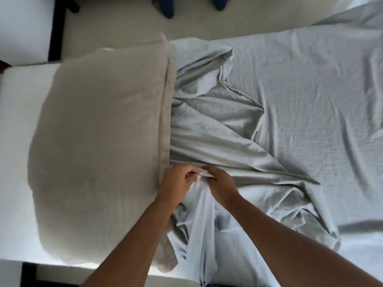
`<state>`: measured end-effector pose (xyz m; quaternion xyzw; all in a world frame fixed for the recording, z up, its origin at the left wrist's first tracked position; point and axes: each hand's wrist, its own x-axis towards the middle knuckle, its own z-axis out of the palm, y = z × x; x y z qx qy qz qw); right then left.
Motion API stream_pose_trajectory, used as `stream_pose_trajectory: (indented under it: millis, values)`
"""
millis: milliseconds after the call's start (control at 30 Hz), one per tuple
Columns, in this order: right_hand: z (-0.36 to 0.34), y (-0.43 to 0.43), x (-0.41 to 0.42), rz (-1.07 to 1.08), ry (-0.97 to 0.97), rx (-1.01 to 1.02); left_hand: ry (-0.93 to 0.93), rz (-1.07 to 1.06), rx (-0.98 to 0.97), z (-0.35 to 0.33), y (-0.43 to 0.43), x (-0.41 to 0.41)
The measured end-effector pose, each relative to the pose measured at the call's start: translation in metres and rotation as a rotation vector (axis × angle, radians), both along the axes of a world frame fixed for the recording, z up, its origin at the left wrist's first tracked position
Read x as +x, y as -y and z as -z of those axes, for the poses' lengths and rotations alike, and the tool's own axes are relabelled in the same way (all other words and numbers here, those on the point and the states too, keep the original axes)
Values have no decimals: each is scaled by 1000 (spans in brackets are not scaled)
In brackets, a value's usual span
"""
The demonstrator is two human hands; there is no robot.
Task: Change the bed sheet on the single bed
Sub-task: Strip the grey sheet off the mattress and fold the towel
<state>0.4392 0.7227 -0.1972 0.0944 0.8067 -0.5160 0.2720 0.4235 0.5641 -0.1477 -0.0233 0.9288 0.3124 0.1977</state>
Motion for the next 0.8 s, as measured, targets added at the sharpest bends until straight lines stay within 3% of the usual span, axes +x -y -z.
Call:
stream_pose_trajectory:
  millis: [100,200,333,400,467,533,667,733,800]
  values:
    - [-8,-11,1,36,7,-41,55,67,-193,9,25,-14]
    - [-14,-42,-4,300,43,-44,199,44,-386,16,47,-22]
    - [-37,-123,-32,465,-134,248,280,29,-443,23,56,-23]
    - [-52,-167,-39,578,-132,296,297,-22,-374,26,49,-23]
    - [-69,-198,-36,644,-63,204,321,-148,-276,29,33,-25]
    - [-79,-210,-30,552,58,67,371,-373,-107,38,10,-34]
    - [-89,-200,-15,329,449,-356,459,-894,467,54,-34,-62]
    - [-92,-195,-10,230,679,-474,353,-968,627,37,-60,-82]
    - [-92,-194,-8,142,783,-526,227,-920,589,27,-77,-104]
